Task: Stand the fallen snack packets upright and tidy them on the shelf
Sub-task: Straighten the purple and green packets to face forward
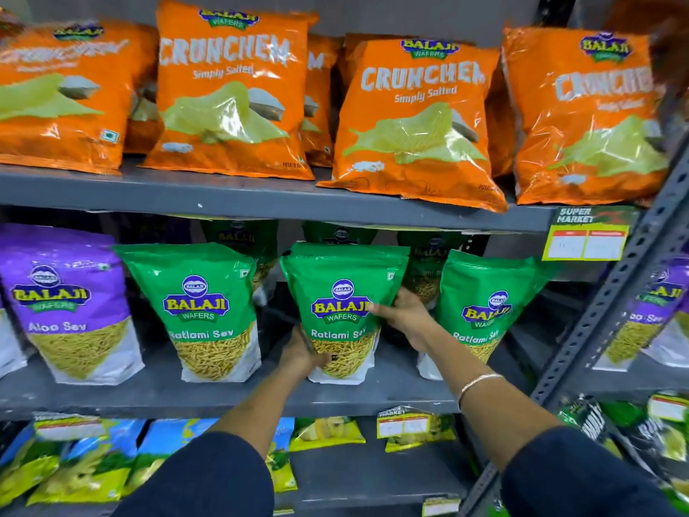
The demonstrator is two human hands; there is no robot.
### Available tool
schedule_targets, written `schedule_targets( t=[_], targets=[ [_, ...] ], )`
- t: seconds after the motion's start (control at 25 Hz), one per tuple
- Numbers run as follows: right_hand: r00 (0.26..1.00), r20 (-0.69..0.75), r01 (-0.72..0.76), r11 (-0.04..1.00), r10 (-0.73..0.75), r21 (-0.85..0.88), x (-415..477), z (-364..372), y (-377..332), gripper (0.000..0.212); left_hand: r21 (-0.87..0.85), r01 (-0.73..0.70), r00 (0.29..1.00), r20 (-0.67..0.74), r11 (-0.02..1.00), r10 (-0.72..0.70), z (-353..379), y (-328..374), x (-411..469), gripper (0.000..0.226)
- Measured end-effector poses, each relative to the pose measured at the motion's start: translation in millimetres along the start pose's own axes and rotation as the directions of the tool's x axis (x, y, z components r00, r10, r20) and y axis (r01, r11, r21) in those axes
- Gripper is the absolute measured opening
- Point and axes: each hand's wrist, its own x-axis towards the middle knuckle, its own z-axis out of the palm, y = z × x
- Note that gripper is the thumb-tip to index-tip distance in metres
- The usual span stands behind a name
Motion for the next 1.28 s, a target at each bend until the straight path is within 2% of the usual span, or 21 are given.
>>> schedule_targets(
  t=[0.12,0.28,0.36,0.4,0.44,0.48,0.52,0.56,0.6,0.64,0.68,0.72,0.76,0.8,0.84,0.92,0.96,1.08,1.16,1.2,1.28],
  targets=[
    [0.995,0.013,-0.098,0.988,0.101,-0.122,-11.1,-1.8,26.4,0.060,0.032,-0.006,1.000,0.021,0.999,0.006,8.8,4.1,-3.7,0.088],
    [0.997,-0.059,-0.065,0.986,0.057,-0.152,-11.3,5.0,32.6,0.059,0.016,0.003,1.000,0.020,1.000,-0.003,12.0,6.7,-4.7,0.086],
    [0.981,-0.081,-0.194,0.926,0.177,-0.323,-14.1,4.5,37.1,0.063,-0.020,0.021,0.999,0.038,1.000,-0.020,10.0,6.4,-10.6,0.086],
    [0.942,-0.085,-0.325,0.820,0.324,-0.471,-17.1,4.4,40.7,0.057,-0.002,0.034,0.999,0.043,0.999,-0.033,6.2,2.7,-16.4,0.082],
    [0.860,-0.071,-0.442,0.668,0.505,-0.598,-21.6,6.5,44.5,0.046,0.022,0.054,0.997,0.048,0.998,-0.055,-2.5,-3.0,-23.1,0.069],
    [0.732,-0.028,-0.525,0.536,0.681,-0.661,-28.1,13.2,45.6,0.033,0.037,0.096,0.992,0.074,0.995,-0.098,-16.1,-12.7,-28.1,0.050],
    [0.614,0.048,-0.557,0.476,0.788,-0.680,-32.5,24.6,47.2,0.027,0.056,0.176,0.970,0.158,0.983,-0.182,-35.9,-21.7,-33.2,0.029],
    [0.555,0.127,-0.543,0.473,0.822,-0.694,-31.7,41.6,48.9,0.026,0.113,0.286,0.909,0.281,0.952,-0.306,-60.8,-31.1,-37.1,0.013],
    [0.557,0.188,-0.487,0.502,0.809,-0.715,-28.0,62.3,48.2,0.026,0.198,0.404,0.803,0.391,0.893,-0.450,-89.0,-39.5,-38.5,0.018],
    [0.629,0.218,-0.399,0.551,0.746,-0.733,-22.8,85.2,49.2,0.023,0.284,0.495,0.712,0.409,0.821,-0.570,-116.5,-50.4,-37.3,0.028],
    [0.731,0.234,-0.301,0.611,0.641,-0.733,-16.5,108.8,50.8,0.022,0.323,0.539,0.692,0.357,0.778,-0.628,-142.4,-58.5,-37.0,0.033],
    [0.839,0.240,-0.198,0.685,0.488,-0.701,-11.9,134.5,50.1,0.040,0.309,0.555,0.734,0.256,0.773,-0.629,-163.2,-64.6,-34.6,0.031],
    [0.910,0.239,-0.110,0.753,0.339,-0.648,-6.5,155.5,50.5,0.063,0.236,0.521,0.824,0.110,0.820,-0.556,-175.6,-71.2,-28.8,0.031],
    [0.935,0.252,-0.062,0.813,0.250,-0.579,-1.6,175.0,49.7,0.075,0.153,0.401,0.915,-0.031,0.903,-0.402,-182.1,-76.0,-23.4,0.049],
    [0.948,0.253,-0.046,0.872,0.191,-0.487,4.9,191.8,52.0,0.078,0.070,0.297,0.951,-0.116,0.952,-0.287,-183.6,-75.9,-20.1,0.066],
    [0.967,0.215,-0.054,0.936,0.136,-0.349,15.9,211.7,52.3,0.074,-0.044,0.173,0.969,-0.170,0.984,-0.178,-176.2,-73.9,-14.8,0.077],
    [0.977,0.169,-0.070,0.942,0.132,-0.328,16.4,214.9,52.1,0.074,-0.065,0.155,0.968,-0.188,0.986,-0.164,-173.4,-74.3,-12.6,0.078],
    [0.992,0.079,-0.061,0.930,0.096,-0.363,16.9,210.7,58.8,0.074,-0.064,0.125,0.970,-0.200,0.990,-0.135,-164.7,-82.7,-6.7,0.079],
    [0.991,0.081,-0.072,0.926,0.110,-0.372,17.3,206.0,59.2,0.074,-0.025,0.128,0.968,-0.214,0.991,-0.131,-165.6,-80.2,-8.9,0.081],
    [0.989,0.080,-0.086,0.916,0.127,-0.391,12.6,207.1,52.7,0.076,-0.024,0.141,0.969,-0.203,0.990,-0.143,-166.2,-76.2,-12.3,0.084],
    [0.997,0.046,-0.037,0.907,0.062,-0.420,7.2,211.0,46.3,0.086,-0.064,0.133,0.976,-0.164,0.989,-0.142,-163.5,-71.8,-15.3,0.099]
  ],
)
